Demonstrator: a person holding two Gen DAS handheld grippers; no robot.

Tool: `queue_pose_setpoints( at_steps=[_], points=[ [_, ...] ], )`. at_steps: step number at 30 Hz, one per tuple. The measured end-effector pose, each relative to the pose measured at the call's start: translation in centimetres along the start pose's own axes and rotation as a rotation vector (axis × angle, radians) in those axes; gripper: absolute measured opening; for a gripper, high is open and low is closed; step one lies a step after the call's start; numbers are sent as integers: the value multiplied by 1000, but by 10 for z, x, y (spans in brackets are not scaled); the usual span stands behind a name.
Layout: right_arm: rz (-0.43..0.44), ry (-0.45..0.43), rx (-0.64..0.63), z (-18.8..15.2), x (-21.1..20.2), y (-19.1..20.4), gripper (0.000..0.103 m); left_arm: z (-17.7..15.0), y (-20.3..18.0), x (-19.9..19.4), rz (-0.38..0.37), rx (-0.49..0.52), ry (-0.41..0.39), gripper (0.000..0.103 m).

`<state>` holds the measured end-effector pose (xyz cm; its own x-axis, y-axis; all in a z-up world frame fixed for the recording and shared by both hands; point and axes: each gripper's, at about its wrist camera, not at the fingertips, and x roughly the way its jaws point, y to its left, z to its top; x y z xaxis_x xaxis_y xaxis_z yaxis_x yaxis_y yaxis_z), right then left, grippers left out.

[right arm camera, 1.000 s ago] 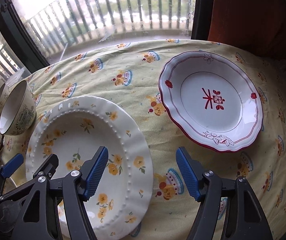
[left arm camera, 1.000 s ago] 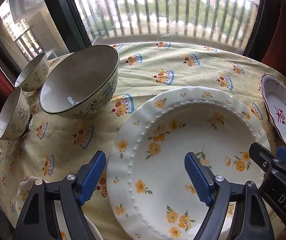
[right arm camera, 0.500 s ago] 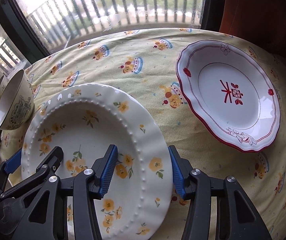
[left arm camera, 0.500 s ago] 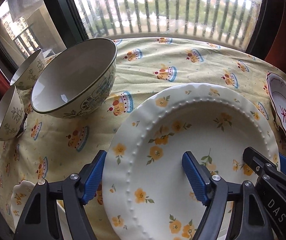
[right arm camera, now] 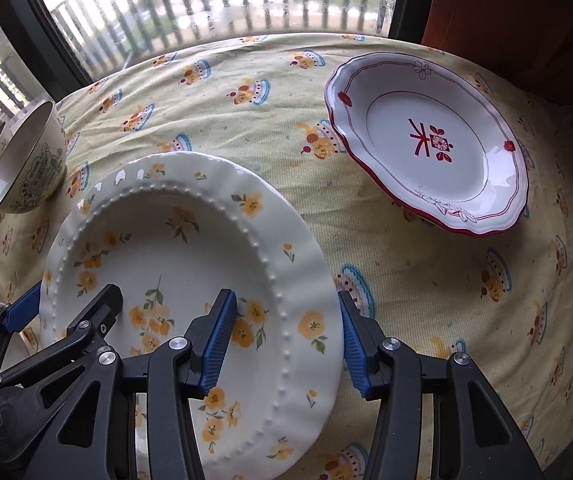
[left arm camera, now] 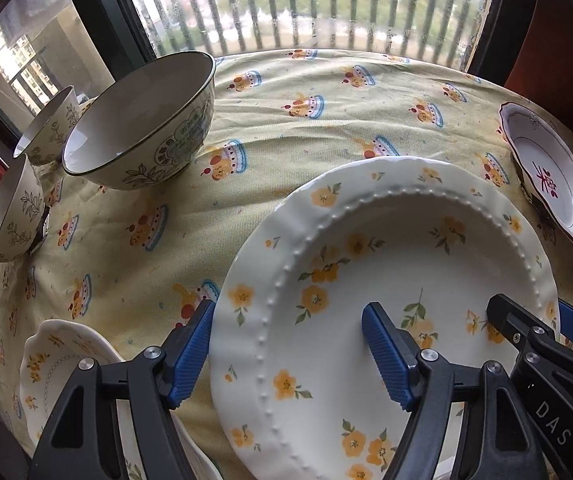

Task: Organize plates and bowls
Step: 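Lift the beaded-rim plate and carry it over the scalloped plate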

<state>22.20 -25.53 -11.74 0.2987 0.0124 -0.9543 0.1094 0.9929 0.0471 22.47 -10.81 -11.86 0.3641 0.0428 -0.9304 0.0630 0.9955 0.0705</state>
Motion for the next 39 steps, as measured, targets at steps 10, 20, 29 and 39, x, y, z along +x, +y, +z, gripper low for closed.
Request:
queue_pose_setpoints(
  at_steps=[10, 20, 29, 39],
  points=[
    [5, -7, 24, -5, 2, -4, 56, -1, -4, 1, 9, 7, -7, 78],
    [-27, -19, -50, -1, 1, 4, 57, -2, -4, -3, -7, 3, 8, 73],
    [-61, -49, -42, -6, -17, -5, 57, -14, -9, -16, -50, -7, 13, 73],
    [-94, -79, 11, -25, -47, -12, 58, -22, -8, -41, -96, 31, -24, 73]
  ],
)
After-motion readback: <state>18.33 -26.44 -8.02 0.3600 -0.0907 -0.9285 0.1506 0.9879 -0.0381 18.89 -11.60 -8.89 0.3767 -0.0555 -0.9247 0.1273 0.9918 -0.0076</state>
